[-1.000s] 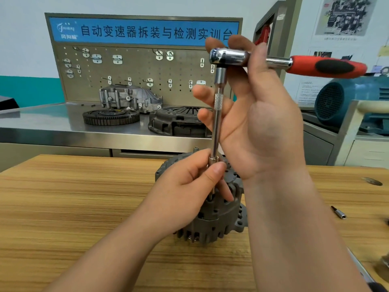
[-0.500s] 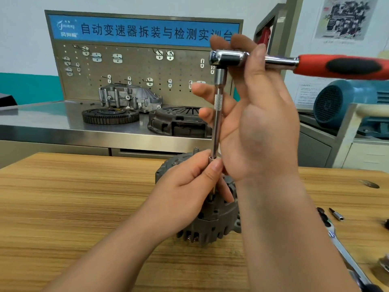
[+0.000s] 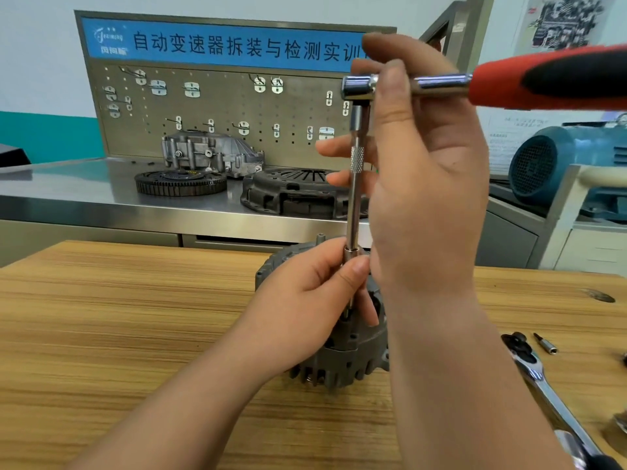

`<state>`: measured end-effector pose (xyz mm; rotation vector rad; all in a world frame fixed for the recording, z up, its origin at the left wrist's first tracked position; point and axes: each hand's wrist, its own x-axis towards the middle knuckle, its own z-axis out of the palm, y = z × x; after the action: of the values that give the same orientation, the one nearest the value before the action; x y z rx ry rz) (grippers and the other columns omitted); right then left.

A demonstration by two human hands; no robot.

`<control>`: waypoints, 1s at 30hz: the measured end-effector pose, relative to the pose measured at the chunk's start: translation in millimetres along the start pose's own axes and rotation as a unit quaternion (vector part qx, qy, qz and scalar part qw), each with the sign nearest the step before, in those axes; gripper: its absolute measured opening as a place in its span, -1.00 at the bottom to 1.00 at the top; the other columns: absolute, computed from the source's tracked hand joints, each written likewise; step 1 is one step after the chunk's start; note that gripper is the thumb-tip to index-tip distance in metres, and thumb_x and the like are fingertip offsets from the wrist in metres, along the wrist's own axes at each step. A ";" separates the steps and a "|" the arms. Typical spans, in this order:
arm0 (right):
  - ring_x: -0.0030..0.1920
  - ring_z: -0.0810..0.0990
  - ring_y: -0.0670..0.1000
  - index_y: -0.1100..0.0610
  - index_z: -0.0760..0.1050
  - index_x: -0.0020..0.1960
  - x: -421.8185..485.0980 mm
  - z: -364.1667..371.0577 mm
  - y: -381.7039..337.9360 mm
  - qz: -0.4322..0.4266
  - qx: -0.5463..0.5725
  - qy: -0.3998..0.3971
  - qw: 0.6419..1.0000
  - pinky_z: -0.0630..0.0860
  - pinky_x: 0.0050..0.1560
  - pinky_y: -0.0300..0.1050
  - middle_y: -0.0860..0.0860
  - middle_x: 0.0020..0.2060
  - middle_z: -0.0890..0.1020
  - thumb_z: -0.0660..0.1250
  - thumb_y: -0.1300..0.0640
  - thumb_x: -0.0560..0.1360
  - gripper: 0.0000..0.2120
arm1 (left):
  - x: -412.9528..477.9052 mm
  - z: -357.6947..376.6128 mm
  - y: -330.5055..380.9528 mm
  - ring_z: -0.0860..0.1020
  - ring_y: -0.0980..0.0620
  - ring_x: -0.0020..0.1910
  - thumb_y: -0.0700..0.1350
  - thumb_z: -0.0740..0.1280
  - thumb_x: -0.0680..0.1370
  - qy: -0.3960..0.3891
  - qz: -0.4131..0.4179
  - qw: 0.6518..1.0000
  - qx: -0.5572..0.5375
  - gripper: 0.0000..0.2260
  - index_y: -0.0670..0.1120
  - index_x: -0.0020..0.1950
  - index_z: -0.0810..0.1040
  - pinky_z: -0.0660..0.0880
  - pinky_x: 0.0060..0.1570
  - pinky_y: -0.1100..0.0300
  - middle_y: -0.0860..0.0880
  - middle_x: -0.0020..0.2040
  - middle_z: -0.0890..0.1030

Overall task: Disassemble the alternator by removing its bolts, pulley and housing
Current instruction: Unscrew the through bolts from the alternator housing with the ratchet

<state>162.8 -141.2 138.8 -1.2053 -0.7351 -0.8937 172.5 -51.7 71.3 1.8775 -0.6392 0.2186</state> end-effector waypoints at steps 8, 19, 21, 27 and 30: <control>-0.36 0.62 0.01 0.09 0.42 0.18 7.3 -8.2 -3.8 0.186 0.236 0.021 0.953 0.48 -0.41 -0.22 0.05 0.06 0.65 0.04 0.03 0.67 -0.76 | -1.6 -3.7 2.6 0.59 -0.06 -0.06 0.12 0.09 0.56 -0.015 0.038 0.999 -0.010 -0.70 0.05 0.07 0.56 0.50 0.04 -0.09 0.09 -0.12 0.68; -0.23 0.63 0.05 0.07 0.51 0.08 1.3 -0.9 -1.9 0.025 0.026 -0.014 0.999 0.52 -0.33 -0.21 0.02 -0.02 0.58 0.23 0.21 0.60 -0.87 | -0.9 -1.3 1.6 0.57 -0.01 -0.08 0.01 0.16 0.63 0.018 0.022 1.000 -0.005 -0.76 -0.06 0.10 0.57 0.46 -0.07 0.11 0.15 -0.12 0.69; -0.22 0.63 0.03 0.05 0.52 0.10 0.7 0.3 -1.8 0.052 0.057 -0.013 0.997 0.51 -0.34 -0.21 0.04 0.05 0.59 0.20 0.18 0.62 -0.86 | -1.5 -0.9 3.2 0.59 -0.05 -0.08 0.10 0.15 0.60 0.017 0.022 1.000 -0.008 -0.71 -0.02 0.08 0.57 0.48 -0.03 0.00 0.13 -0.13 0.69; -0.36 0.64 0.01 0.11 0.47 0.12 4.2 -4.0 -3.1 0.168 0.193 0.020 0.966 0.49 -0.43 -0.23 0.12 0.19 0.60 0.09 0.06 0.67 -0.78 | -2.0 -0.6 3.0 0.59 -0.06 -0.04 0.15 0.08 0.55 0.010 0.024 1.000 -0.003 -0.67 0.04 0.04 0.57 0.51 0.05 -0.10 0.17 -0.13 0.68; -0.38 0.63 0.01 0.13 0.45 0.12 4.4 -5.5 -2.2 0.172 0.200 0.016 0.964 0.47 -0.44 -0.23 0.16 0.18 0.60 0.09 0.05 0.67 -0.77 | -1.1 -2.3 2.5 0.56 -0.13 -0.08 0.04 0.13 0.64 0.007 0.026 1.000 -0.006 -0.72 -0.08 0.03 0.56 0.47 -0.04 -0.02 0.15 -0.18 0.68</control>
<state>163.1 -147.7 142.4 -0.9170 -0.6181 -0.4471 170.6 -49.9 73.8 1.8470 -0.6799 0.2609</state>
